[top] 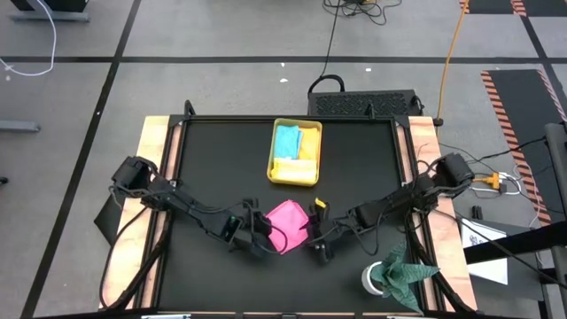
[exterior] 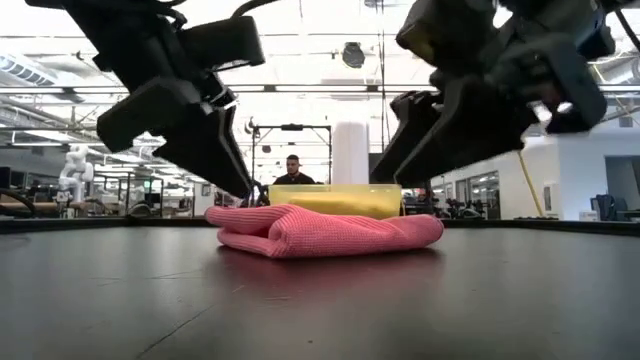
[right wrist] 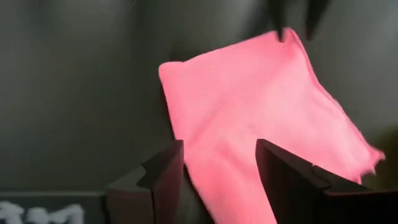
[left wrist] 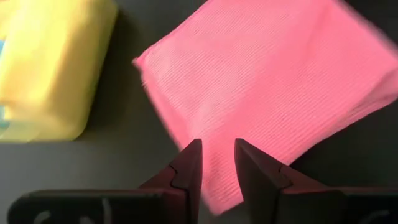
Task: Fold microfiber towels
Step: Fold the pink towel
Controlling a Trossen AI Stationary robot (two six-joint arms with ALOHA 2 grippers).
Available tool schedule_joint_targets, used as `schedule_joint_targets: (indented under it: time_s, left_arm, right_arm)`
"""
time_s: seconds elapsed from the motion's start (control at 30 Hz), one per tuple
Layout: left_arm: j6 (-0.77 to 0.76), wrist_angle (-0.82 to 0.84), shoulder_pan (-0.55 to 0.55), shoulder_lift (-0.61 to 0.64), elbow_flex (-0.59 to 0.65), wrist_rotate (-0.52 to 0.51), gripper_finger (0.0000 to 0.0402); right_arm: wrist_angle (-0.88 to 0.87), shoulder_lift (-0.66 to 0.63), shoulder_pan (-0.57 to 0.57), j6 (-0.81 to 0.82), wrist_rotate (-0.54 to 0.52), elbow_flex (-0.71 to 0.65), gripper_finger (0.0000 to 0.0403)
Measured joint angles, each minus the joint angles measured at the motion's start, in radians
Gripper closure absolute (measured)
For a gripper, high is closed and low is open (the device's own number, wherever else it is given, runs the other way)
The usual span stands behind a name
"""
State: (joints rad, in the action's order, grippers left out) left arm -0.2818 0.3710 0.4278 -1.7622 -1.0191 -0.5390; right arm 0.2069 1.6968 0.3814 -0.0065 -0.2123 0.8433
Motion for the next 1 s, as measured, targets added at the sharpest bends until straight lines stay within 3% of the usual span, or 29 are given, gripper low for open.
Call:
schedule_joint_targets:
  time_s: [0.17, 0.5, 0.8, 1.0]
  left_arm:
    - [0.056, -0.141, 0.001, 0.000, 0.000, 0.075, 0.0305]
    - [0.038, -0.191, -0.013, -0.100, -0.001, 0.222, 0.0305]
    - [0.077, -0.195, 0.018, -0.081, -0.001, 0.188, 0.0305]
    - [0.124, -0.220, 0.019, -0.060, -0.001, 0.174, 0.0305]
  right_arm:
    - [-0.061, -0.044, -0.017, 0.091, 0.002, -0.004, 0.0234]
    - [-0.030, 0.001, -0.074, 0.150, 0.002, -0.109, 0.0390]
    - [-0.039, -0.072, -0.011, 0.275, 0.008, -0.125, 0.0382]
    - [0.160, -0.059, -0.021, 0.198, 0.006, -0.124, 0.0389]
